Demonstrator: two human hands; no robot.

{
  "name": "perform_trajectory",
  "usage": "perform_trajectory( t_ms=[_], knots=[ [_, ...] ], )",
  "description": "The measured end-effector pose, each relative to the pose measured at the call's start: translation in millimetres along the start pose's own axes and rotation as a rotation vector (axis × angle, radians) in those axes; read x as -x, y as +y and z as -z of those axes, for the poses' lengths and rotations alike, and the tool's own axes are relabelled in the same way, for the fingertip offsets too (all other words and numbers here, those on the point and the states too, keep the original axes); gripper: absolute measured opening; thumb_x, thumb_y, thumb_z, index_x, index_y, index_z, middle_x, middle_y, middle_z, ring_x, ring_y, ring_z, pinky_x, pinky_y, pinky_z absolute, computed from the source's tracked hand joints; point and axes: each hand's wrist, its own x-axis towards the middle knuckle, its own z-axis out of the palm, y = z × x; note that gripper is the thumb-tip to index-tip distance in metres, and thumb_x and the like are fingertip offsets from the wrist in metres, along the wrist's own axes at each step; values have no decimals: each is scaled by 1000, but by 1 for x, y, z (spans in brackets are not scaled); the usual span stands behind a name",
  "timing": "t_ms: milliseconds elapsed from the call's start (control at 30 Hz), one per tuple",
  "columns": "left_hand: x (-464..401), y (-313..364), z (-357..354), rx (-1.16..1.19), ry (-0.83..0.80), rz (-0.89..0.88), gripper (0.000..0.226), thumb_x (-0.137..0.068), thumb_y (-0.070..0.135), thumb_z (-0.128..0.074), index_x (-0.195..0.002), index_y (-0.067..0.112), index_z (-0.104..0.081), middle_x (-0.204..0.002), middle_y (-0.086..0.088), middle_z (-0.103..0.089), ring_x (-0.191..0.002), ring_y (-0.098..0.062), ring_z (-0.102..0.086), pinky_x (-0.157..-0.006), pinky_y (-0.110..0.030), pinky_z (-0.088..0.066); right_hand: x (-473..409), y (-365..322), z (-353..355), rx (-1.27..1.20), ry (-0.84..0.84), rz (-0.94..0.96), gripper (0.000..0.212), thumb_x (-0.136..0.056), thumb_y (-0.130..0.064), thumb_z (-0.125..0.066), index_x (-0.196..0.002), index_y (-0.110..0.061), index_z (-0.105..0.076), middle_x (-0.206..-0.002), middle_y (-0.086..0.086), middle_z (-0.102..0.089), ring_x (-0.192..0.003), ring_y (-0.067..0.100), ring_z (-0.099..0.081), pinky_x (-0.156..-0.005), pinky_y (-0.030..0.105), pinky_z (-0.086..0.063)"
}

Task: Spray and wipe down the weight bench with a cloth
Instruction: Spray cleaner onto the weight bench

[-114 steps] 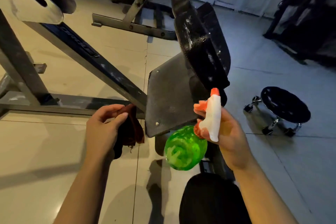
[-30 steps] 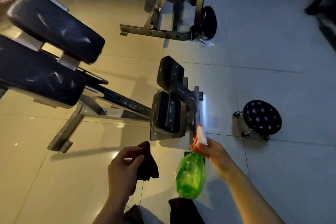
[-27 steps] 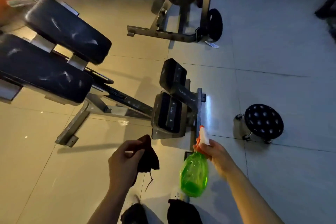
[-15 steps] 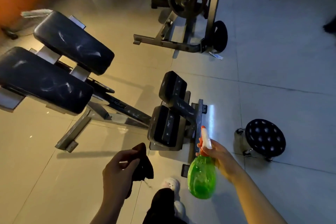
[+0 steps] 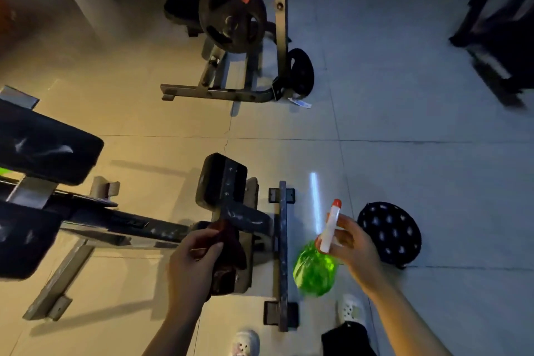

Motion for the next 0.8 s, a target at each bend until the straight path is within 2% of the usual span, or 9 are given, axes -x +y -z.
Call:
perform_trajectory(
  t_ms=[100, 167, 233, 333, 400, 467, 533, 667, 800],
  knots=[
    [4, 16, -52, 58, 111, 65, 28, -82, 1, -71, -86, 29, -68, -96, 6, -68, -89, -20, -66, -77, -45, -57, -39, -4, 44, 1, -36, 32, 87, -49, -53, -88, -127, -32, -54, -121, -5, -63, -116, 17, -58, -99, 44, -50],
    [20, 24, -91, 136, 249, 163, 27, -82, -1, -70, -84, 26, -68, -91, 2, -69, -84, -19, -66, -76, -43, -56, -63, -12, 76, 18, -113, 37, 77, -59, -38, -91, -126, -39, -53, -123, -9, -61, -118, 19, -57, -100, 48, -49],
    [37, 37, -128, 201, 341, 244, 25, -83, -3, -70, -84, 22, -68, -83, 0, -69, -79, -21, -68, -66, -36, -56, -82, -24, 106, 46, -179, 64, 67, -70, -20, -85, -121, -47, -51, -126, -11, -58, -116, 18, -59, -96, 49, -52],
    [53, 59, -175, 222, 330, 288, 18, -84, -4, -68, -89, 14, -68, -80, -7, -70, -76, -23, -67, -45, -19, -50, -101, -52, 140, 86, -237, 169, 58, -78, -11, -79, -113, -47, -50, -126, -10, -56, -109, 7, -60, -86, 35, -56],
    [53, 79, -201, 214, 319, 276, 18, -85, -4, -66, -89, 13, -67, -87, -4, -68, -82, -18, -64, -48, -15, -47, -112, -77, 154, 109, -230, 255, 57, -76, -11, -79, -108, -48, -50, -120, -16, -57, -102, -5, -60, -80, 22, -52],
    [53, 94, -224, 176, 293, 270, 18, -86, -6, -63, -87, 13, -66, -93, -3, -64, -84, -9, -61, -53, -13, -45, -121, -96, 158, 129, -181, 328, 57, -73, -15, -82, -105, -50, -50, -114, -20, -57, -99, -9, -59, -80, 22, -51],
    [54, 108, -246, 191, 279, 257, 17, -88, -8, -59, -89, 9, -64, -93, -6, -62, -78, -2, -60, -56, -12, -47, -128, -113, 159, 126, -107, 390, 56, -71, -21, -84, -103, -50, -50, -111, -20, -58, -100, -3, -59, -82, 24, -51],
    [33, 132, -286, 312, 301, 279, 20, -92, -5, -53, -89, 14, -60, -93, -5, -63, -86, -19, -62, -74, -32, -53, -153, -151, 151, 68, -119, 427, 48, -66, -31, -84, -99, -47, -52, -111, -19, -59, -98, 1, -62, -72, 15, -50],
    [-8, 159, -312, 777, 335, 491, 15, -98, 1, -46, -96, 11, -57, -100, -19, -62, -89, -33, -61, -80, -50, -54, -191, -186, 141, 15, -183, 392, 48, -61, -49, -78, -99, -48, -50, -113, -21, -54, -95, 3, -63, -63, 12, -52]
  ],
)
